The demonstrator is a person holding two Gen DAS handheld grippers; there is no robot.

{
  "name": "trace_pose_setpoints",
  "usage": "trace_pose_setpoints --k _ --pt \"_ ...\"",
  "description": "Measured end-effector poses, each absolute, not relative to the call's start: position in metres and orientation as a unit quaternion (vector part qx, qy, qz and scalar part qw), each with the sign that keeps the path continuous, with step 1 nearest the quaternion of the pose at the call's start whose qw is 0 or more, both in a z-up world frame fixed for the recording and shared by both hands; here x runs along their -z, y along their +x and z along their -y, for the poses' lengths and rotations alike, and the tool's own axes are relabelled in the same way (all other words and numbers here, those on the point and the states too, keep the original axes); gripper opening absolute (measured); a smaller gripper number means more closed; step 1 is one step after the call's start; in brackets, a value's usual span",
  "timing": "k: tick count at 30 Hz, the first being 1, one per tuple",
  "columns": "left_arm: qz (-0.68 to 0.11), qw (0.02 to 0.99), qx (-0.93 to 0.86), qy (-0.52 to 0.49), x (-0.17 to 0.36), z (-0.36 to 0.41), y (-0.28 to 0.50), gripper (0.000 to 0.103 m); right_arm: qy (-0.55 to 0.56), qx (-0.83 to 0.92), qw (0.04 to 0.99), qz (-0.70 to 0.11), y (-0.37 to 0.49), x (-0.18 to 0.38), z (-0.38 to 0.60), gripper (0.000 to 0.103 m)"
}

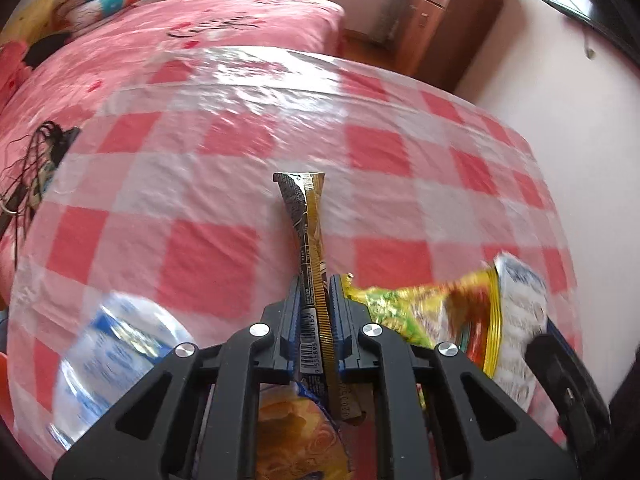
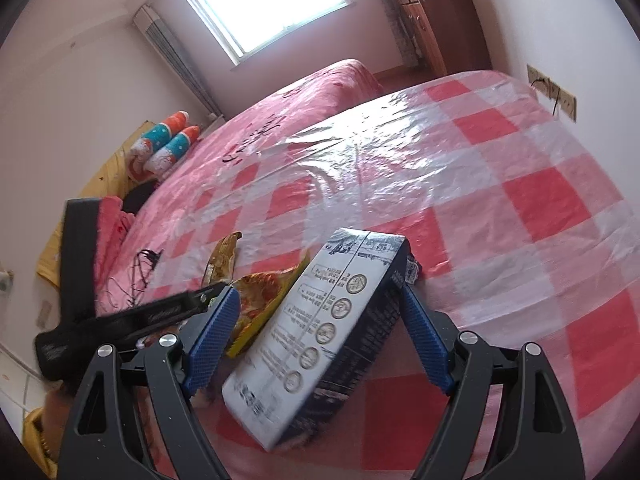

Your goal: Collect trash

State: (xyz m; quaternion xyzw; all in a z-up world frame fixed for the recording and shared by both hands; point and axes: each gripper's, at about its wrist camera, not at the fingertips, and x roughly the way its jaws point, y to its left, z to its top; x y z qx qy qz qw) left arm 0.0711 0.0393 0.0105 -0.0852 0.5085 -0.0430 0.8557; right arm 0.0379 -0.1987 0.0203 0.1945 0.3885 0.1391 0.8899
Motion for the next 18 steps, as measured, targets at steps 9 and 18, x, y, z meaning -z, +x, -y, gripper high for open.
trace_pose_setpoints --k 9,18 --pt "-0.517 0.847 0.093 -0.076 -0.011 -0.020 0.035 0.014 0.161 -0.106 0.888 -0.419 0.044 -0.011 0.214 0.081" --pt "-0.491 0.866 0.088 -0.043 -0.008 -0.008 0.027 0.016 0.079 -0.101 0.894 -0.430 0.038 -0.009 0.207 0.081"
